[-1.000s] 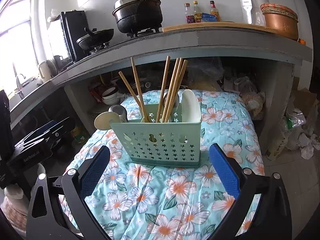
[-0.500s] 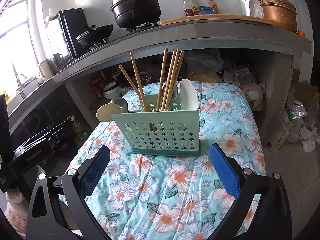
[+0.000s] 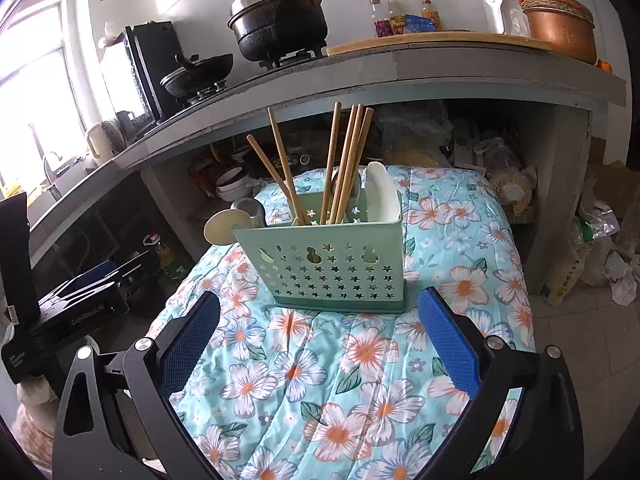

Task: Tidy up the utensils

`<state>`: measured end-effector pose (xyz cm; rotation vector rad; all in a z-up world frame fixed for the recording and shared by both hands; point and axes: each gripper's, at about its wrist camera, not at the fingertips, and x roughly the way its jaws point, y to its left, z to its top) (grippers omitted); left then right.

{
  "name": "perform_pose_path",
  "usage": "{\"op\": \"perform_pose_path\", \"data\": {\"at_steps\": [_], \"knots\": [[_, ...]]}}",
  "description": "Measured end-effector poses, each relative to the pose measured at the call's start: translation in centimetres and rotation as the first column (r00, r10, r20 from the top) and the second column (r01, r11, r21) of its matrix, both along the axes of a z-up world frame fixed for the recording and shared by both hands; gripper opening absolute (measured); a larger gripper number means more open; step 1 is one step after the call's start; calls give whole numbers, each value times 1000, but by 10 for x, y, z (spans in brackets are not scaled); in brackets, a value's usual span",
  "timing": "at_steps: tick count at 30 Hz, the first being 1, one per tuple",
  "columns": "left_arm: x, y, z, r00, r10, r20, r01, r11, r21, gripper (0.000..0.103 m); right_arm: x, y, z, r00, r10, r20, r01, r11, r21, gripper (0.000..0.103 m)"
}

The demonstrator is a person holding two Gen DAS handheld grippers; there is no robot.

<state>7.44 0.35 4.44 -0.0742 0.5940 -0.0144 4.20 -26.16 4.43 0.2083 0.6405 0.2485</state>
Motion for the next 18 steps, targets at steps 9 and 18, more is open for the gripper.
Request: {"op": "perform_pose_path", "data": {"at_steps": [9,18], "knots": [[0,-1,3,1000,16,-3,-16,1000,-5,95,-2,-6,3,1000,-16,13,16,1000,3,97],[3,-2,0,999,30,-12,-30,1000,-10,95,1,-5,-5,998,-53,-30,52,998,-34,97]]}}
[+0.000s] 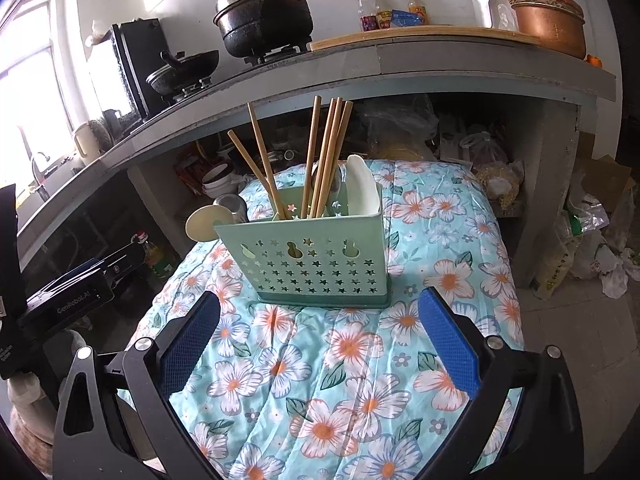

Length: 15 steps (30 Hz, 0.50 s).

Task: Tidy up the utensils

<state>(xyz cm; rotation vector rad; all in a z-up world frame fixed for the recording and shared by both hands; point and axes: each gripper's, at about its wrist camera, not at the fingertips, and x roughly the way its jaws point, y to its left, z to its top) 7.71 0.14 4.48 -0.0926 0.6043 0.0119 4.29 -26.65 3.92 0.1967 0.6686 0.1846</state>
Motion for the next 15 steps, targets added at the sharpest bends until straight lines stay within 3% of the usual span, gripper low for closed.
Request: {"op": "perform_pose_path", "data": {"at_steps": [15], "knots": [[-16,6,-8,994,109,-13,-108,993,40,95,-5,12,-1,999,-36,-28,33,996,-88,97]]}}
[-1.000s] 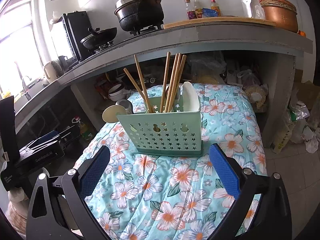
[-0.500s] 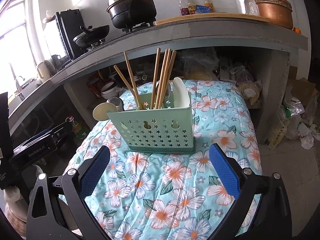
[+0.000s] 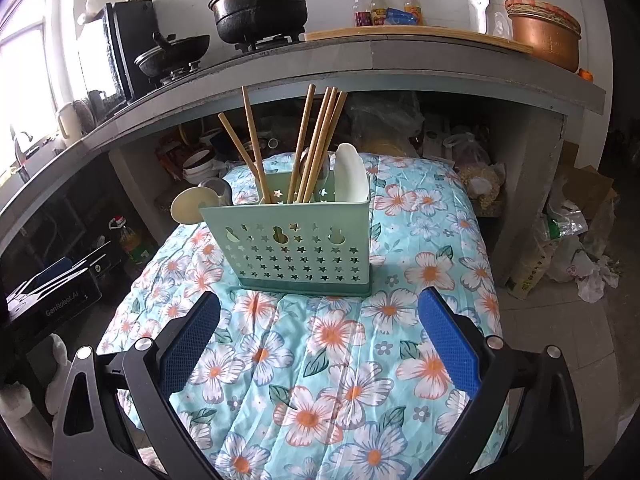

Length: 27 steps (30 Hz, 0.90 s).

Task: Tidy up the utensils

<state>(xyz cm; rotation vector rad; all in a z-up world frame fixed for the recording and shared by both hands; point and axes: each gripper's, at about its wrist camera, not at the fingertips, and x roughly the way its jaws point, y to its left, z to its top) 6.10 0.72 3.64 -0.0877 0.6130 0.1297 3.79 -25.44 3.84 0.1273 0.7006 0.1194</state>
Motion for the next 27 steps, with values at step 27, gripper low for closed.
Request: {"op": "perform_pose_path", "data": {"at_steps": [27], "knots": [[-19,-21,-6,998,-67,-3,67,997,33,95,-20,-10,-4,996,-88,17,88,994,-63,97]]}}
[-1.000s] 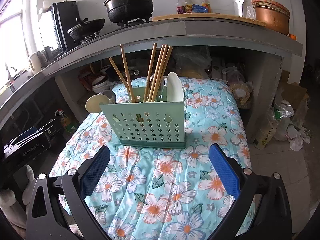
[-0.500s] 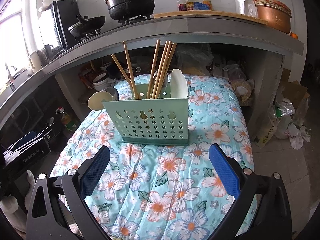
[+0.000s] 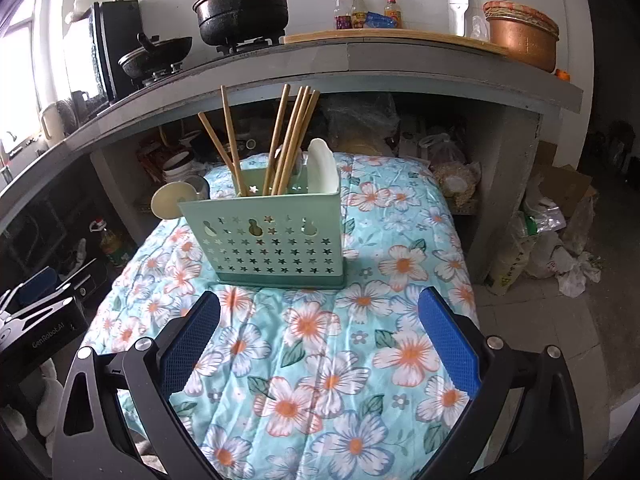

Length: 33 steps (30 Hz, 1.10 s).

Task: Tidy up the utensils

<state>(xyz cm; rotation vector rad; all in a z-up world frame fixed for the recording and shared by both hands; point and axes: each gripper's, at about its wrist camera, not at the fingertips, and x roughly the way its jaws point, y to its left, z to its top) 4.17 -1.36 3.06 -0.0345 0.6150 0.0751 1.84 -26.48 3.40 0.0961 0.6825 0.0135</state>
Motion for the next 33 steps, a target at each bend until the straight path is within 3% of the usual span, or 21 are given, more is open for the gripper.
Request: {"op": "perform_pose_path", "data": {"at_steps": [14,25,33], "knots": [[-2,-20,14,997,-30,72,29,999,23,95,-17,-27,9,994,-100,51,101,995,-25,97],[-6,-30,14,995,-59,82,60,998,-20,95,-22,-32,9,993,-109,47,111,994,-24,97],[-3,-40,13,996,-65,63,65,998,-2,95,-24,-34,11,993,-107,46,108,994,-12,97]]}}
